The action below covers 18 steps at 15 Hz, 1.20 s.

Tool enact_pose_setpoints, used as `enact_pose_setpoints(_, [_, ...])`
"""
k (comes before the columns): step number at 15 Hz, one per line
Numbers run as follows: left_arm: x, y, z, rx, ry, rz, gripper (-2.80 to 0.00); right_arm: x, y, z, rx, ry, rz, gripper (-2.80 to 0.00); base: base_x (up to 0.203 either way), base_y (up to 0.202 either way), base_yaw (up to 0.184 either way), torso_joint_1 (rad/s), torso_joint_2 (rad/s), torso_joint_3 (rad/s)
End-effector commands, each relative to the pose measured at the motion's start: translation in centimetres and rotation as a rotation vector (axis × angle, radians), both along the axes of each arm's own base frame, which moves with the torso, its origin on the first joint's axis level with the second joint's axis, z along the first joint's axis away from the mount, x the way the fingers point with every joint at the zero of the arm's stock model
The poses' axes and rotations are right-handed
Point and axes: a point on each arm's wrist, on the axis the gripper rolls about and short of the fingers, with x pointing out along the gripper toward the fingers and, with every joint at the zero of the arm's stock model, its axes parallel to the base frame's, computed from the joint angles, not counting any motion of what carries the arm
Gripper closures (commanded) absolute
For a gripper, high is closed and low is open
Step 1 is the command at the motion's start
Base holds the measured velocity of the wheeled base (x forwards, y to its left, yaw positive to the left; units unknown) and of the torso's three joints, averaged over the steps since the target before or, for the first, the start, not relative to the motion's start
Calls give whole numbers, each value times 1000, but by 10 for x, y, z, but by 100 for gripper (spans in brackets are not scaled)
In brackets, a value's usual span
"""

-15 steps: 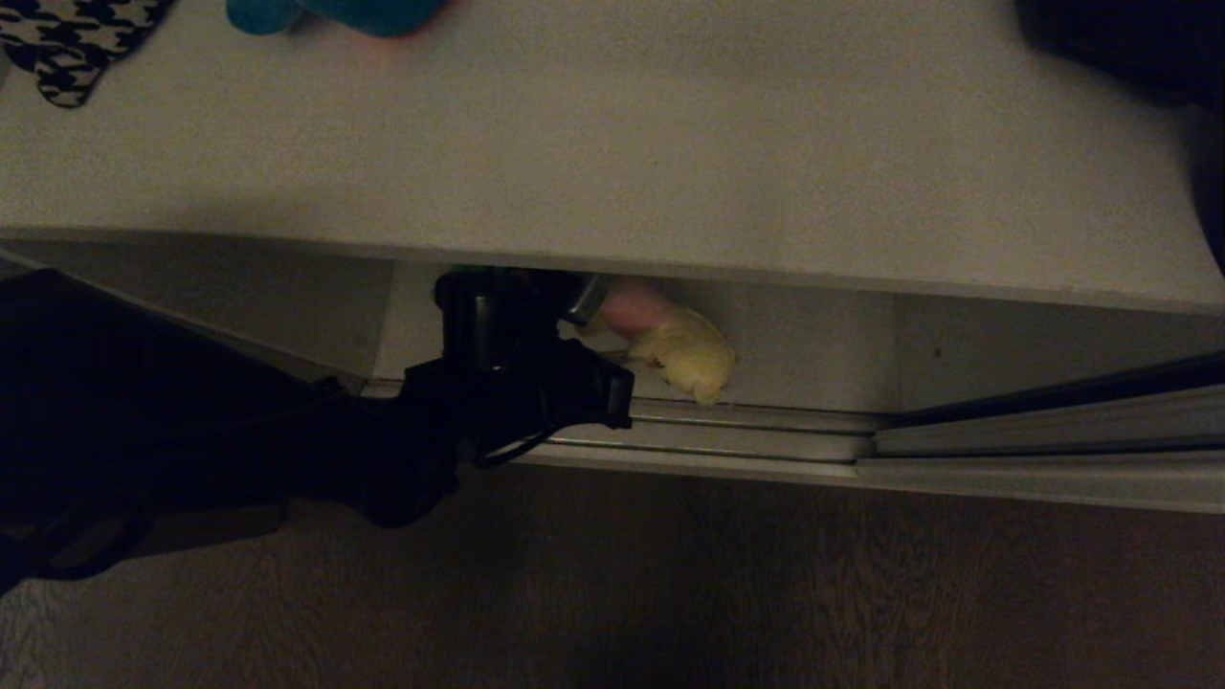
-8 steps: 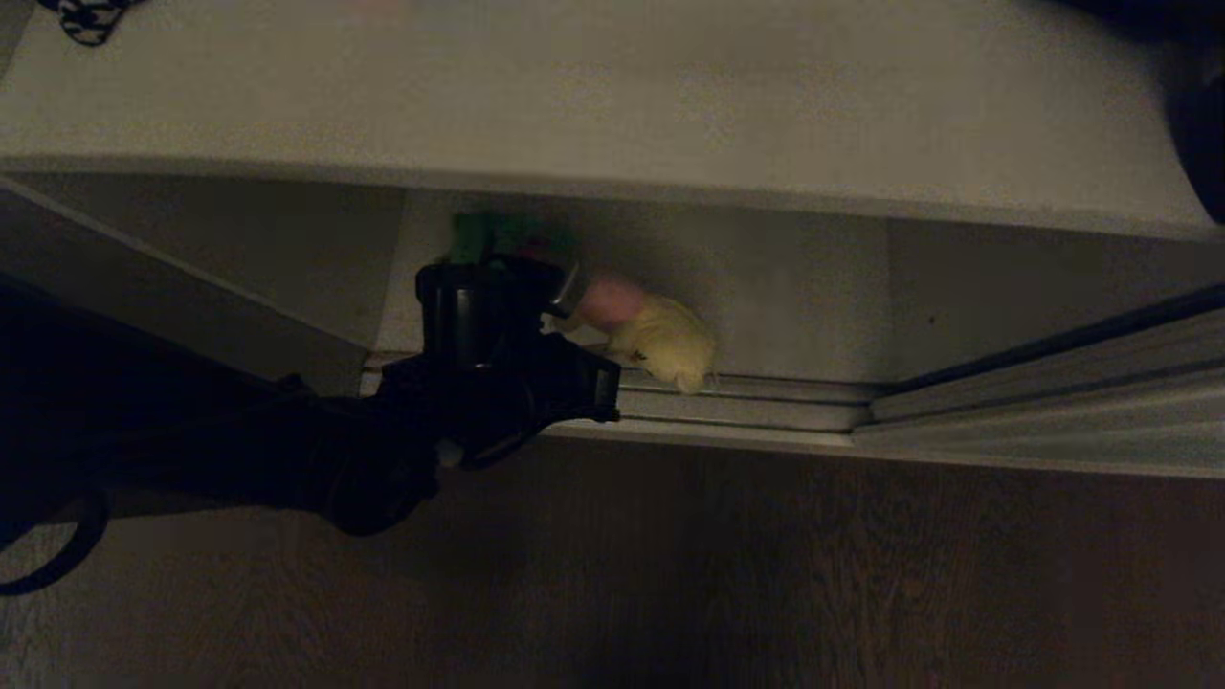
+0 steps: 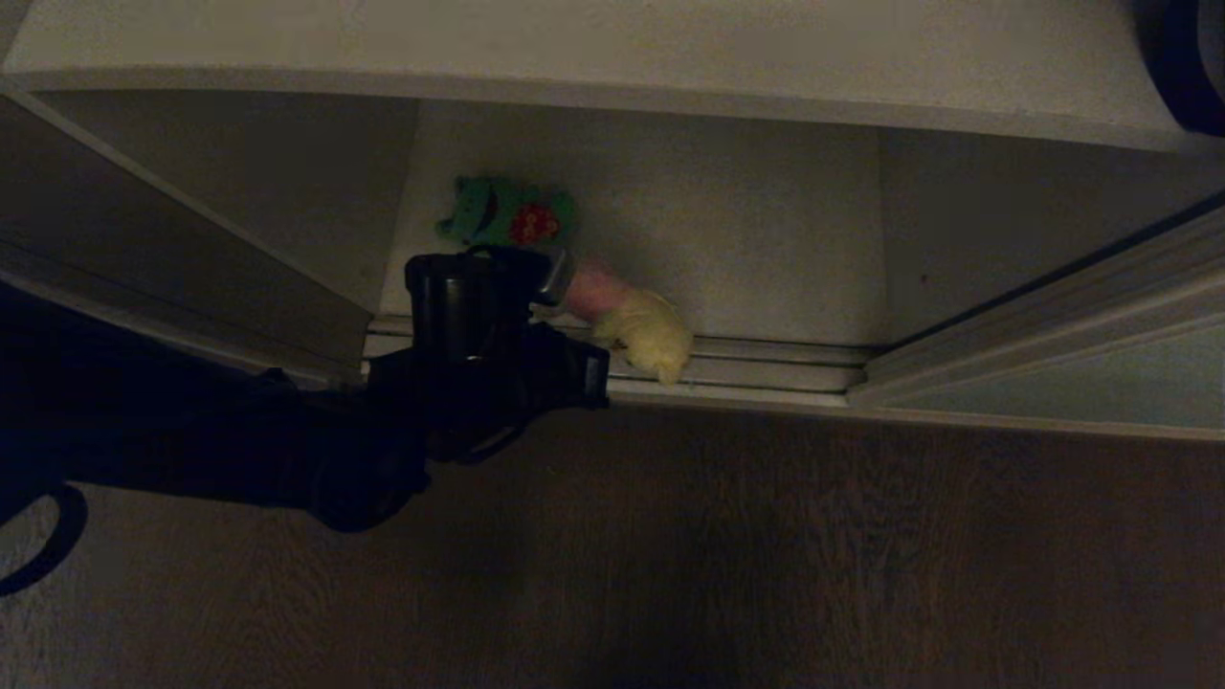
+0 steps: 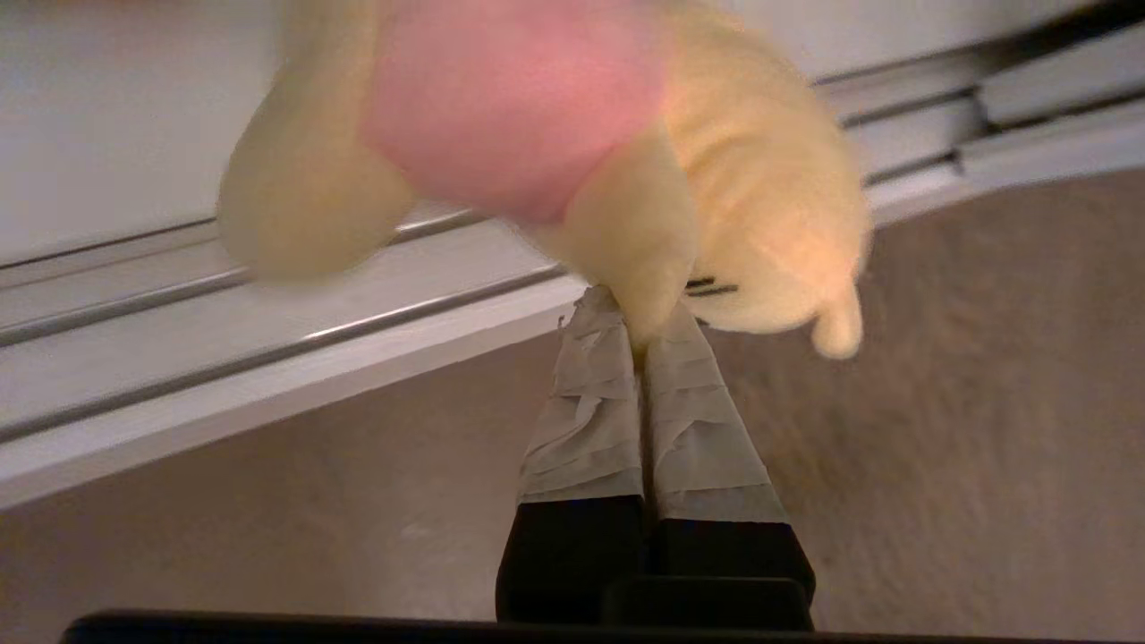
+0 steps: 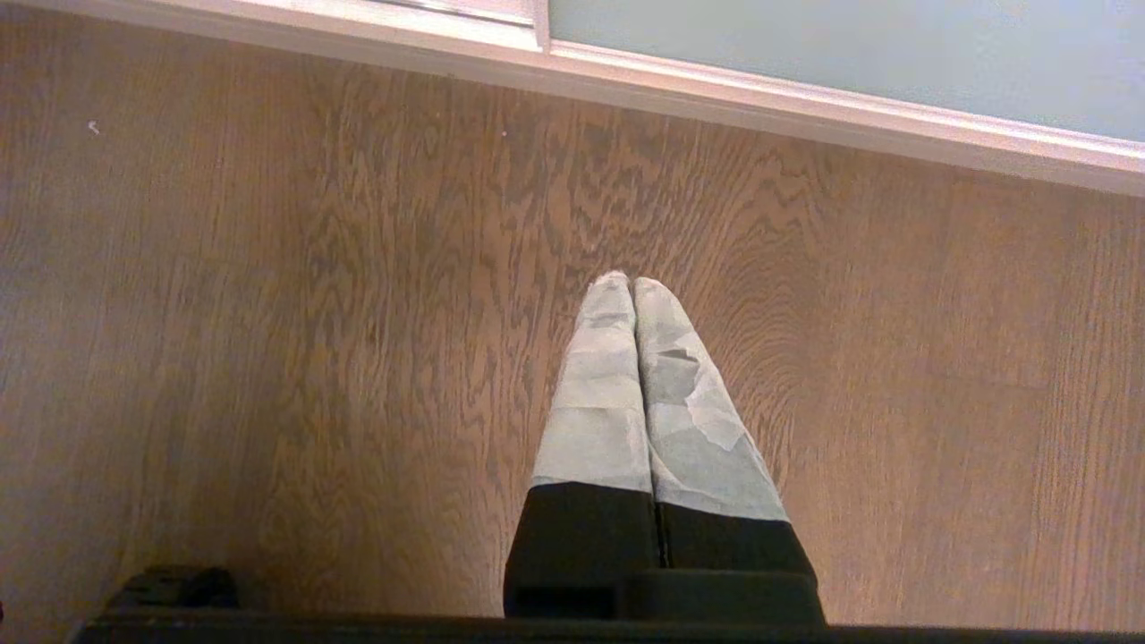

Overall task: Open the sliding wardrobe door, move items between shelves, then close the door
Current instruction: Place the pink doll on the higher shelf

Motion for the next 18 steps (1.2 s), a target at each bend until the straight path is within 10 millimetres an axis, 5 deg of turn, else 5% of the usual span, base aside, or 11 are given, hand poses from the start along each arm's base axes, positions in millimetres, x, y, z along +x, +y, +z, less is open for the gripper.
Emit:
enact_pose_setpoints(1, [-7,6,9,6,10,19,0,0,0,0,0,-1,1,0,0,0,0,0,0,0])
enact_pose_setpoints(9, [-33,20,10,34,104,21,0,0,0,0,0,-1,1,0,0,0,0,1,0,5])
enact_pose_setpoints(18, [-69,39,-3,98,209,2,0,0,0,0,0,0,1,0,0,0,0,2,4,183])
